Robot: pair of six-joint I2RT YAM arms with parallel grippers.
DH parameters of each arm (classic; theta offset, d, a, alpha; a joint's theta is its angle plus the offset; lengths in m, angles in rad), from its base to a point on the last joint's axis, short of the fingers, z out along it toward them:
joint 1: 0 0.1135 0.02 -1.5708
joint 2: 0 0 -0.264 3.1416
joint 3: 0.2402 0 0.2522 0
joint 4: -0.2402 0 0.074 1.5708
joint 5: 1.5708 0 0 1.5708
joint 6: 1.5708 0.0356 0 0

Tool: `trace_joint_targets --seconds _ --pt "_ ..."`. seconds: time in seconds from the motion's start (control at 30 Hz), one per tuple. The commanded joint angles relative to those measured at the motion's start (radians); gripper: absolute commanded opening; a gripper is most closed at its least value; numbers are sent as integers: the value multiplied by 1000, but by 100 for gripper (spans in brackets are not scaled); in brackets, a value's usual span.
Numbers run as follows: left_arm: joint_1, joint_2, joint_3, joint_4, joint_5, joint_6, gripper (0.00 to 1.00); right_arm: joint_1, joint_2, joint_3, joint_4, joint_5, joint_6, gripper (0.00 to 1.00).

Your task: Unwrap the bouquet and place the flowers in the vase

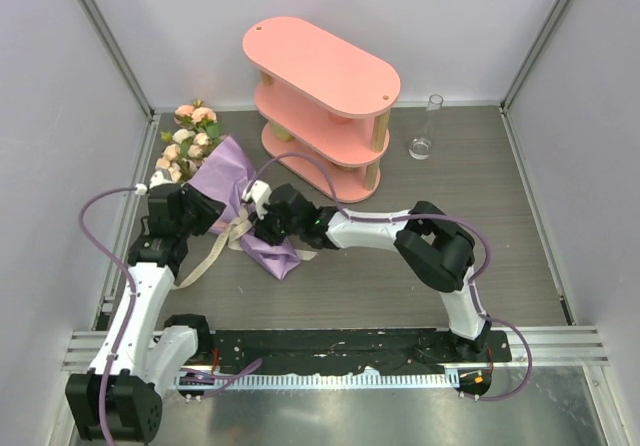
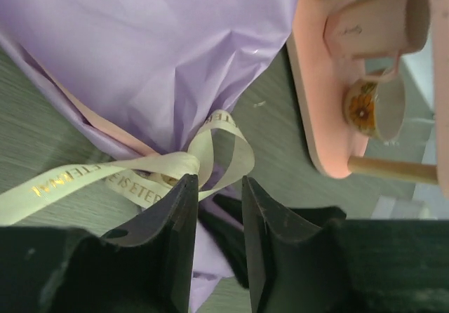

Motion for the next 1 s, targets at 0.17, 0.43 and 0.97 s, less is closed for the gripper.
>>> trace_joint_targets --seconds 0.17,0.43,0.97 --pt "-6 29 -184 193 120 -83 31 78 7 79 -28 -7 -111 29" --pt "-6 -2 -175 173 104 -96 34 80 130 214 -179 -61 -140 29" --pt "-6 -140 -143 61 192 -76 56 -23 -28 40 -125 59 -160 52"
